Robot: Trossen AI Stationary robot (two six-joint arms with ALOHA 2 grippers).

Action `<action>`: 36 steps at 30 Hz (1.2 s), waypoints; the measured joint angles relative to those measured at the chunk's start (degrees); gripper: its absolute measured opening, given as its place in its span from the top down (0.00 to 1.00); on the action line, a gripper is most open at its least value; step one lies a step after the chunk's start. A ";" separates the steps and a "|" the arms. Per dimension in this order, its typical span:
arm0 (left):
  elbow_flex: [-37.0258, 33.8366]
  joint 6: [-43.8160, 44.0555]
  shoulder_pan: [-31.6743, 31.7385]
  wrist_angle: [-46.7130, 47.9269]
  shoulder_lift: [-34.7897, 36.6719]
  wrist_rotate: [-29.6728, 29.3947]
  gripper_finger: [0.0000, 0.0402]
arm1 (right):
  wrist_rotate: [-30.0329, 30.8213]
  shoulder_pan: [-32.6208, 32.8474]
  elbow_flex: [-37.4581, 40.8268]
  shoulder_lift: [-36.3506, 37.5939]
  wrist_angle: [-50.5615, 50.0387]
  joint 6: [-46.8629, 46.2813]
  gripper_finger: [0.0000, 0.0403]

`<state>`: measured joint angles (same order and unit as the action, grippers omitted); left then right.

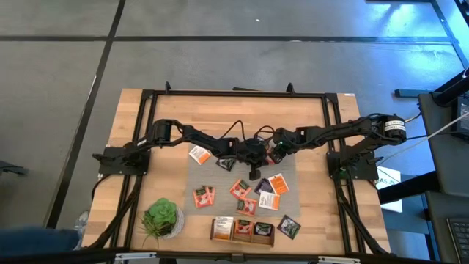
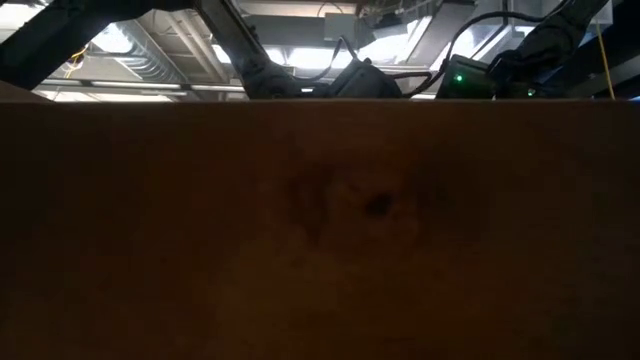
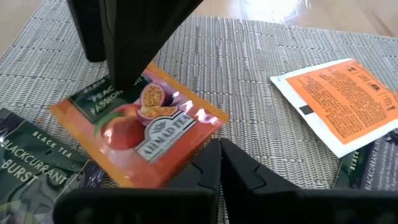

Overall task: Pick & Place Tea
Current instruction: Put the orange tea bag into the middle section of the wooden organizer

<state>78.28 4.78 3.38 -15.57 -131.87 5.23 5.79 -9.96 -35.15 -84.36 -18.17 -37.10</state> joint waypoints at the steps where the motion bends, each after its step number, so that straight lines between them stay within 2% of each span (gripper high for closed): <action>1: 0.00 0.00 0.02 -0.02 0.00 0.00 1.00 | -0.31 0.00 0.00 0.04 -0.42 -0.25 0.60; 14: -0.07 -0.43 0.02 0.02 0.00 0.19 0.99 | -1.40 -0.02 0.24 0.13 -0.71 -3.17 0.60; 20: -0.48 -1.77 0.14 1.44 2.30 3.59 0.99 | -2.69 0.04 0.28 0.09 -0.77 -3.15 0.60; 25: -0.62 -4.51 0.00 2.75 4.08 -0.36 1.00 | -2.64 0.04 0.29 0.07 -0.86 -3.05 0.60; 31: -0.53 -4.72 0.04 4.73 4.22 -0.40 0.99 | -2.44 0.04 0.30 0.04 -0.86 -2.97 0.60; 36: -0.44 -4.66 0.02 3.62 4.22 -3.11 1.00 | -2.30 0.04 0.32 0.02 -0.86 -2.97 0.60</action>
<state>77.84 0.12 3.39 -11.95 -127.66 2.12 3.49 -9.91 -34.83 -84.33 -19.03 -40.07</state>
